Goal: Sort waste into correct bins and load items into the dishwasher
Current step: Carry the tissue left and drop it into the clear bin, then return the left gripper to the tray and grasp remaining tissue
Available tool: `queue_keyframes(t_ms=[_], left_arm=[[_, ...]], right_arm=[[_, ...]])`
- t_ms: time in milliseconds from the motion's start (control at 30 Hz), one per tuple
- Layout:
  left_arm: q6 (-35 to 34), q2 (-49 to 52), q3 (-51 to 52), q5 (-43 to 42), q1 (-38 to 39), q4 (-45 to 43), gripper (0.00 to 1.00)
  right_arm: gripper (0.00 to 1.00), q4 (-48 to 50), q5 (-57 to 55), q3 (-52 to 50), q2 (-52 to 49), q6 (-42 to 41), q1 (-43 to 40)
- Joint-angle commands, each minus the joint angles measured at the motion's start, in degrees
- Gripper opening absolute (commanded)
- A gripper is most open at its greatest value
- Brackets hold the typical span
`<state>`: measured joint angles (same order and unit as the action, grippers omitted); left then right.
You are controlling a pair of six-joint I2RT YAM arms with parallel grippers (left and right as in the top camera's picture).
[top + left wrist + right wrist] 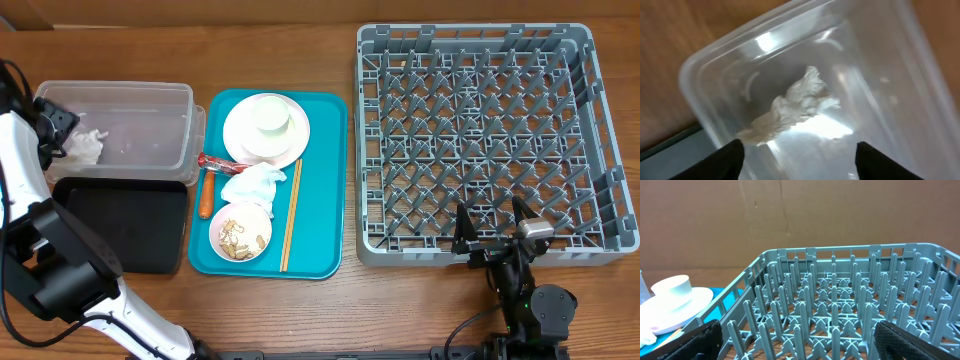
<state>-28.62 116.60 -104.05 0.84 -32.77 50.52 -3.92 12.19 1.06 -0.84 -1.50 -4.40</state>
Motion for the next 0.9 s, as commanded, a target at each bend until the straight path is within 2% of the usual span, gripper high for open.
queue_keyframes(t_ms=[0,200,367,500,667,867], left_arm=[[2.47,-4.15,-5.55,-8.79,0.31,0.70,0.77],[2.43,-12.28,-9.90,-9.53,3.04,9.57,0.86],[3.58,-18.93,-10.12,-9.90,8.98,26.08,0.94],[4.24,-19.85,-9.97,-9.03,16.06,37.07,0.96],[4.22,-19.47,-6.43,-4.20,24.09,41.40,0.97],[4.26,-19.47,1.81,-2.03,32.20,40.61,0.96]], right_arm=[[1.00,0.35,-0.13,-0.61,0.68,-0.22,-0.13],[1.00,0.35,-0.13,-0.61,0.68,-0.22,-0.13],[1.00,0.35,-0.13,-0.61,0.68,-0.22,-0.13],[1.00,0.35,-0.13,-0.61,0.68,-0.22,-0.13],[1.00,0.35,-0.13,-0.61,0.68,-0.22,-0.13],[1.00,0.35,-0.13,-0.61,0.68,-0.22,-0.13]])
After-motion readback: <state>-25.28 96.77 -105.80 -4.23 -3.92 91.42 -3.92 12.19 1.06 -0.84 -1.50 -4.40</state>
